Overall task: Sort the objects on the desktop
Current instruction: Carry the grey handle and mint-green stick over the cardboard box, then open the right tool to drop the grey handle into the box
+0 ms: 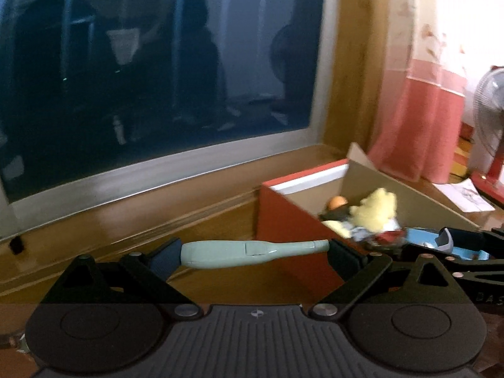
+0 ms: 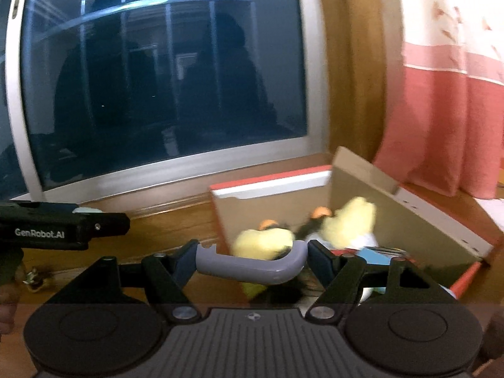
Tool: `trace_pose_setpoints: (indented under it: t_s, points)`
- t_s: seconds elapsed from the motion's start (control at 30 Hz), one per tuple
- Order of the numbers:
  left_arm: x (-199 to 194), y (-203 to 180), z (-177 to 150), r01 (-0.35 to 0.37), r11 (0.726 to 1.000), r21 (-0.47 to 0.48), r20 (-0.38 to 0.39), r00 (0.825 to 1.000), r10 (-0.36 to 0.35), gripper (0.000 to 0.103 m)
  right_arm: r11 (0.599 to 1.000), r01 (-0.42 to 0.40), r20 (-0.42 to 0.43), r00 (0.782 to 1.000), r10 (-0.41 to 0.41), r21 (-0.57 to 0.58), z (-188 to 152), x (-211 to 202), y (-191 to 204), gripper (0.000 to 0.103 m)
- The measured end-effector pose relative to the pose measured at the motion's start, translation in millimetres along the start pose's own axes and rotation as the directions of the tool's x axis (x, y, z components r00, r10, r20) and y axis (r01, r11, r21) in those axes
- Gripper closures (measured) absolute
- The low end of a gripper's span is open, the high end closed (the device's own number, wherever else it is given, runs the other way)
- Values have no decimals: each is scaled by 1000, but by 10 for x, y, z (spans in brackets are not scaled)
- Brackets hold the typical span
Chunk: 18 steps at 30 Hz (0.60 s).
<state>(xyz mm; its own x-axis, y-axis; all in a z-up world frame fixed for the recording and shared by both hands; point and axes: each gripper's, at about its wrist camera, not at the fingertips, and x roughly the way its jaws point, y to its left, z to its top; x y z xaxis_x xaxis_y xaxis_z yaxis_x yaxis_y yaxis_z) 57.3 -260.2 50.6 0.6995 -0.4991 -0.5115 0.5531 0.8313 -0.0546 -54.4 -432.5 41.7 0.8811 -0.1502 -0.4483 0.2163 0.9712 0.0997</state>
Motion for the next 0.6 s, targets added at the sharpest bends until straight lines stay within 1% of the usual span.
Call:
trace_pose_setpoints:
  t_s: [0.2, 0.33, 0.6]
  points:
    - [52, -341, 68, 37, 998, 43, -5, 999, -37, 6, 997, 70, -7, 998, -69, 27, -26, -105, -312, 28]
    - [115, -515, 164, 58, 996, 70, -4, 998, -58, 6, 993, 105, -12, 994, -105, 47, -4, -82, -501, 28]
    - [424, -808, 244, 87, 992, 93, -31, 996, -85, 6, 992, 115, -22, 993, -114, 50, 16, 21, -781, 28]
